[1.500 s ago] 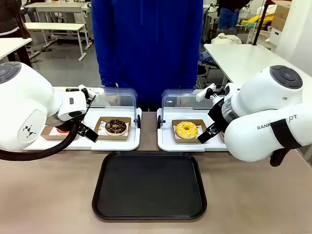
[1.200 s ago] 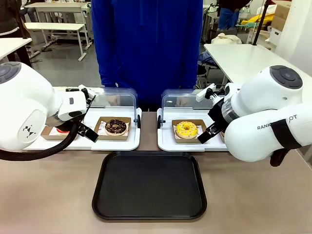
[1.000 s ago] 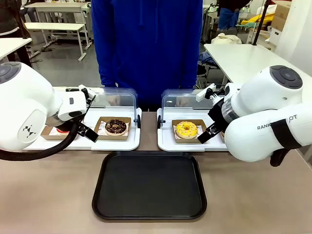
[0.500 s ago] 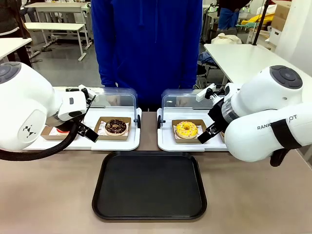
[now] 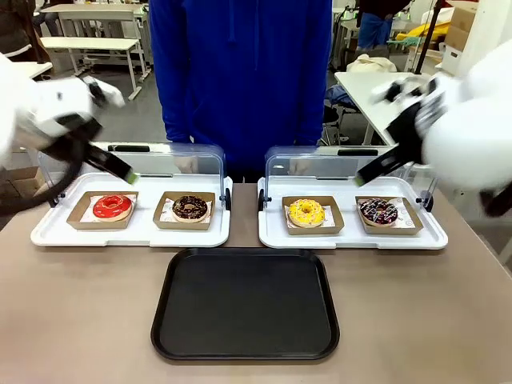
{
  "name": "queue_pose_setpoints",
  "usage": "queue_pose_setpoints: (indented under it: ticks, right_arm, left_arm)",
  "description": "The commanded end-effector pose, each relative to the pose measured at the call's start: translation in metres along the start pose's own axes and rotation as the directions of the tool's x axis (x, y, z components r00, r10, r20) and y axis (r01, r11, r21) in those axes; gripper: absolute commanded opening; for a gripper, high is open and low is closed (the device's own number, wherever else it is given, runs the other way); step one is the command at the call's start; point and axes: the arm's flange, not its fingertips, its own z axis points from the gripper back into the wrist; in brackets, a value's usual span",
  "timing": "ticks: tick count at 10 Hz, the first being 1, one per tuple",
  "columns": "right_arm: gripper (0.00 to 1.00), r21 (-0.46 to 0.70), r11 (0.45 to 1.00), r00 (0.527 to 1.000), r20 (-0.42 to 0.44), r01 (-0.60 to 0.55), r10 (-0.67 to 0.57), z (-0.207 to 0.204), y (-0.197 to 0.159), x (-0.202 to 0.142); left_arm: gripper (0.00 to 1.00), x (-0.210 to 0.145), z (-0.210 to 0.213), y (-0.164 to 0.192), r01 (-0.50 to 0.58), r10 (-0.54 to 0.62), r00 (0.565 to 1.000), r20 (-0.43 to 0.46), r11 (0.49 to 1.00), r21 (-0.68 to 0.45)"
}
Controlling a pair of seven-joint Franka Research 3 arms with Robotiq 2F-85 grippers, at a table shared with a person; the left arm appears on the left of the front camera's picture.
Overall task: Move the third donut from the left to the tray.
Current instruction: Pick up the Paper togo box containing the Donut indicated by the person and place it on the Handle tray.
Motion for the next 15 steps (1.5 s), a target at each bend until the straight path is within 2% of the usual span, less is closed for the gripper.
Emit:
queue_pose_setpoints:
  ticks: [1, 4, 6, 8, 9, 11, 13, 15]
  right_arm:
    - [1.0, 0.129, 0.991, 0.998, 0.067, -0.029, 0.021, 0.04, -0.056, -0.015]
    - [1.0, 0.251, 0.96, 0.965, 0.256, -0.123, 0.057, 0.091, -0.148, -0.065]
    - [1.0, 0.287, 0.941, 0.913, 0.404, -0.182, 0.053, 0.108, -0.186, -0.099]
    - [1.0, 0.307, 0.933, 0.888, 0.459, -0.188, 0.028, 0.116, -0.207, -0.123]
    - [1.0, 0.311, 0.932, 0.878, 0.478, -0.185, 0.015, 0.119, -0.215, -0.134]
    - [1.0, 0.306, 0.931, 0.866, 0.499, -0.199, 0.021, 0.124, -0.223, -0.148]
    - [1.0, 0.307, 0.93, 0.865, 0.502, -0.202, 0.022, 0.126, -0.223, -0.152]
    - [1.0, 0.308, 0.932, 0.865, 0.501, -0.194, 0.015, 0.128, -0.223, -0.153]
  left_arm:
    - [1.0, -0.009, 0.031, 0.057, 0.05, -0.05, 0.999, 0.009, 0.982, -0.185]
    - [1.0, -0.056, 0.088, 0.143, 0.205, -0.143, 0.972, 0.185, 0.9, -0.385]
    - [1.0, -0.09, 0.113, 0.182, 0.274, -0.146, 0.935, 0.323, 0.876, -0.397]
    - [1.0, -0.119, 0.121, 0.21, 0.34, -0.175, 0.894, 0.412, 0.863, -0.374]
    - [1.0, -0.131, 0.123, 0.214, 0.343, -0.174, 0.889, 0.424, 0.865, -0.366]
    - [1.0, -0.141, 0.118, 0.199, 0.359, -0.192, 0.879, 0.436, 0.869, -0.342]
    - [1.0, -0.149, 0.114, 0.193, 0.385, -0.188, 0.851, 0.49, 0.858, -0.34]
    - [1.0, -0.147, 0.112, 0.186, 0.365, -0.178, 0.862, 0.475, 0.868, -0.338]
